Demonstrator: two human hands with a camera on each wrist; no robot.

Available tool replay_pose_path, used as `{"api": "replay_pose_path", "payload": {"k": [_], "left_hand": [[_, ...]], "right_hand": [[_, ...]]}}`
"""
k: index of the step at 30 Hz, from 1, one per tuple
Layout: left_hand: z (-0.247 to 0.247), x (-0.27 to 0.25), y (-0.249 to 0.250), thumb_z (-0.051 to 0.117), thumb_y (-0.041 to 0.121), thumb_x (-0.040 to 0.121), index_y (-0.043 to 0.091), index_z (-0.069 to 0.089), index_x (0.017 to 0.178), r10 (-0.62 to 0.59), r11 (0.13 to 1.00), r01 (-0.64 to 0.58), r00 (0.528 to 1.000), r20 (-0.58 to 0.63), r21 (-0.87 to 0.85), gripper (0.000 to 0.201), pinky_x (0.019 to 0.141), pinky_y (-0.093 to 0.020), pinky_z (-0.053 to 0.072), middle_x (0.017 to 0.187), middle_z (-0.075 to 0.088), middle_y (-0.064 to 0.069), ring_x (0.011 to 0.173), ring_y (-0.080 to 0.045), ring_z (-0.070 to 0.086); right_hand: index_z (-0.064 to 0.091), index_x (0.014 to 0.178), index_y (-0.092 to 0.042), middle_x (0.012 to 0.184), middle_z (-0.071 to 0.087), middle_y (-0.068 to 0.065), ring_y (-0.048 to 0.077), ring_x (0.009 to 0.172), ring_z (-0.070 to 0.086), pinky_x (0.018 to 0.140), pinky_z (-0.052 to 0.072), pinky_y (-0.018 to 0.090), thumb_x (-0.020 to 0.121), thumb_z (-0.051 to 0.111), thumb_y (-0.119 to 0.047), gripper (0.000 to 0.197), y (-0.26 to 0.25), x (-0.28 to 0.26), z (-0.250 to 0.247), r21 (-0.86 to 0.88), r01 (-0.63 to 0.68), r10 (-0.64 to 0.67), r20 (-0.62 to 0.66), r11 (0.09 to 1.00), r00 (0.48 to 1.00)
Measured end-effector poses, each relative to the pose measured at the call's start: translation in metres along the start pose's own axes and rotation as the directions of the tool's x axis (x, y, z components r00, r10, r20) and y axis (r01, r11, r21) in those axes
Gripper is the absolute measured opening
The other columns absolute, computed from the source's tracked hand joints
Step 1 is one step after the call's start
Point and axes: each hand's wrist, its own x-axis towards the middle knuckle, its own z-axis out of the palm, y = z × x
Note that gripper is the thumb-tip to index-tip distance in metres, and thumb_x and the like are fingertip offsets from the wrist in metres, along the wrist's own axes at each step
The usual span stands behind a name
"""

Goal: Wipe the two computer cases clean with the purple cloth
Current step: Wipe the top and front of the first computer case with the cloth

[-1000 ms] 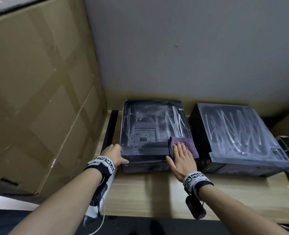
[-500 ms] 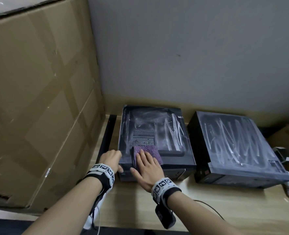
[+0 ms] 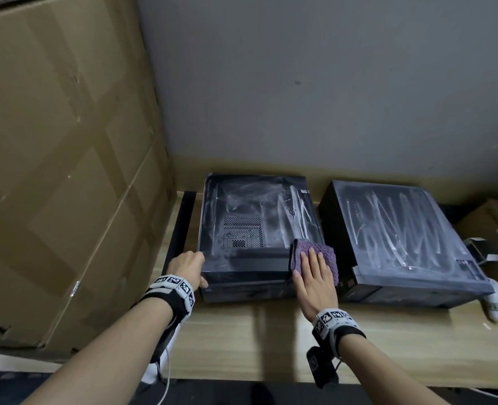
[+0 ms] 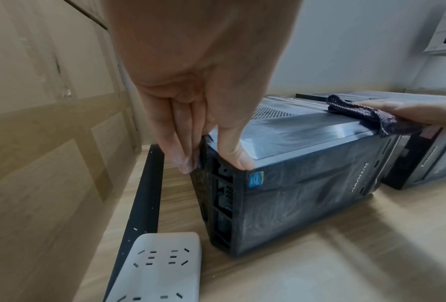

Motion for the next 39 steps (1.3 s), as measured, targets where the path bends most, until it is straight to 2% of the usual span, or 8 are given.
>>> {"api": "replay_pose_path", "payload": {"k": [7, 14, 17, 22, 27, 30, 33, 39], "left_hand": [[0.013, -0.004, -0.013, 0.081, 0.034, 0.075, 0.014, 0.048, 0.073, -0.024, 0.981, 0.011, 0.998, -0.063, -0.195, 0.039, 0.06, -0.032, 0.037, 0.069, 0.052, 0.002, 0.078, -0.026, 0.061], [0.038, -0.003, -0.025, 0.082, 0.036, 0.071, 0.017, 0.063, 0.113, -0.03, 0.922, -0.038, 0.985, -0.168, -0.386, 0.05, 0.067, -0.032, 0.047, 0.095, 0.071, -0.006, 0.094, -0.026, 0.065], [0.046, -0.004, -0.029, 0.08, 0.033, 0.07, 0.026, 0.063, 0.125, -0.057, 0.872, -0.051, 0.977, -0.205, -0.487, 0.058, 0.077, -0.034, 0.054, 0.102, 0.074, -0.002, 0.099, -0.022, 0.067], [0.063, -0.006, -0.041, 0.069, 0.012, 0.069, 0.022, 0.073, 0.088, -0.077, 0.655, -0.029, 0.991, -0.105, -0.755, 0.021, 0.073, -0.032, 0.057, 0.078, 0.075, 0.009, 0.079, -0.009, 0.07], [0.074, -0.011, -0.043, 0.063, -0.002, 0.077, 0.018, 0.069, 0.104, -0.076, 0.462, 0.014, 0.997, -0.024, -0.887, 0.035, 0.084, -0.026, 0.052, 0.093, 0.073, 0.0, 0.092, -0.017, 0.067], [0.067, -0.014, -0.039, 0.052, 0.0, 0.087, 0.017, 0.046, 0.142, -0.234, 0.405, 0.108, 0.972, 0.011, -0.908, 0.058, 0.105, -0.033, 0.044, 0.135, 0.058, -0.001, 0.119, -0.017, 0.057], [0.05, -0.022, -0.038, 0.041, -0.008, 0.091, 0.007, 0.028, 0.15, -0.291, 0.349, 0.145, 0.956, 0.04, -0.926, 0.063, 0.113, -0.035, 0.035, 0.147, 0.042, -0.005, 0.134, -0.022, 0.044], [0.047, -0.035, -0.049, 0.044, 0.001, 0.09, 0.014, 0.031, 0.15, -0.288, 0.456, 0.131, 0.958, -0.007, -0.88, 0.062, 0.112, -0.038, 0.037, 0.15, 0.041, -0.008, 0.135, -0.018, 0.043]], "right_hand": [[-0.001, 0.158, -0.019, 0.164, -0.013, 0.001, 0.018, 0.15, -0.018, 0.123, -0.006, 0.037, 0.092, -0.001, -0.064, 0.08, -0.053, 0.0, 0.014, -0.026, 0.089, -0.088, 0.048, 0.996, 0.995], [-0.004, 0.157, -0.019, 0.163, -0.016, -0.001, 0.017, 0.15, -0.02, 0.122, -0.009, 0.034, 0.098, 0.008, -0.057, 0.071, -0.119, -0.01, 0.031, -0.05, 0.343, -0.336, 0.112, 0.938, 0.935], [-0.003, 0.157, -0.017, 0.164, -0.015, 0.001, 0.019, 0.15, -0.019, 0.123, -0.004, 0.038, 0.1, 0.011, -0.049, 0.067, -0.149, -0.012, 0.037, -0.084, 0.474, -0.456, 0.17, 0.876, 0.873], [0.0, 0.158, -0.017, 0.165, -0.008, 0.002, 0.019, 0.152, -0.011, 0.124, 0.006, 0.04, 0.102, 0.015, -0.044, 0.063, -0.176, 0.0, 0.034, -0.095, 0.617, -0.585, 0.236, 0.781, 0.776], [0.011, 0.158, -0.017, 0.165, 0.001, 0.004, 0.023, 0.152, -0.003, 0.124, 0.006, 0.039, 0.103, 0.023, -0.04, 0.061, -0.154, 0.02, 0.019, -0.077, 0.791, -0.739, 0.312, 0.607, 0.597], [0.014, 0.158, -0.018, 0.165, 0.004, 0.001, 0.02, 0.152, -0.001, 0.124, 0.005, 0.036, 0.104, 0.027, -0.038, 0.059, -0.142, 0.026, 0.011, -0.048, 0.834, -0.779, 0.33, 0.55, 0.533], [0.013, 0.158, -0.017, 0.165, 0.004, 0.001, 0.019, 0.152, 0.0, 0.124, 0.005, 0.036, 0.102, 0.02, -0.041, 0.061, -0.147, 0.027, 0.011, -0.043, 0.822, -0.767, 0.335, 0.567, 0.547], [0.007, 0.158, -0.014, 0.165, 0.001, 0.005, 0.02, 0.152, -0.003, 0.124, 0.009, 0.041, 0.098, 0.005, -0.046, 0.068, -0.182, 0.075, 0.011, -0.094, 0.735, -0.662, 0.369, 0.671, 0.652]]}}
